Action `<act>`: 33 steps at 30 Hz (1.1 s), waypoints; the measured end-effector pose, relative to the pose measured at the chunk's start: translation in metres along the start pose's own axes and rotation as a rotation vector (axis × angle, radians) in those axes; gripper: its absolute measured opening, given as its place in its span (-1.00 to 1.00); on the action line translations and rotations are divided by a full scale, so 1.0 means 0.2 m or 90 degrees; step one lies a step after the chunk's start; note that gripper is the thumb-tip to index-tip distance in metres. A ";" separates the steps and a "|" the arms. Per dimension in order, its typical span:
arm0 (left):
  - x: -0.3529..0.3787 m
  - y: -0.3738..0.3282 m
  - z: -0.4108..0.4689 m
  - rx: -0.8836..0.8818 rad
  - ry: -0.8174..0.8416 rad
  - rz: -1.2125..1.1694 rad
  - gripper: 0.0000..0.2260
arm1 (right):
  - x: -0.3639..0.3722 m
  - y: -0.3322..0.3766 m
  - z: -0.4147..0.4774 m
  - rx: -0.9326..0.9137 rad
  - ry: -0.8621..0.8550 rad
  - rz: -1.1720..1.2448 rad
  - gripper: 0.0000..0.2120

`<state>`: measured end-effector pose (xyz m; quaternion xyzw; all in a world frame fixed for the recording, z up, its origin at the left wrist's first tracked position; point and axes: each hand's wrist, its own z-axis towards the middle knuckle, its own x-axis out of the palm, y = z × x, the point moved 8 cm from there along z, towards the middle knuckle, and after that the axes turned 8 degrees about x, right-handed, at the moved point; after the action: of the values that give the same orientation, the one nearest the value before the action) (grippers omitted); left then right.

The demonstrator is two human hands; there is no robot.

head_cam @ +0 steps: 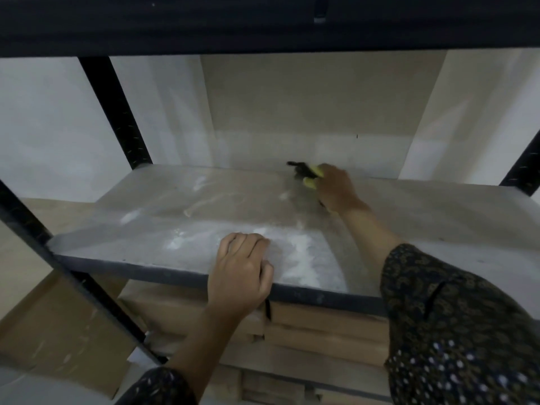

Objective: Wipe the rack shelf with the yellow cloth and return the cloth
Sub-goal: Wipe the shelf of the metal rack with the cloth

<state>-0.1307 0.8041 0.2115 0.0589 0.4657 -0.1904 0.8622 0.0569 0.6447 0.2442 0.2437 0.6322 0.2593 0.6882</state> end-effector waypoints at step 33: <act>-0.03 0.00 0.02 -0.017 0.018 -0.046 -0.67 | 0.17 0.17 -0.46 -0.002 0.081 -0.039 -0.75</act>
<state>-0.1305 0.8055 0.2172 0.0333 0.4825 -0.2142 0.8487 -0.0332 0.6940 0.2333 0.2059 0.6818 0.2538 0.6545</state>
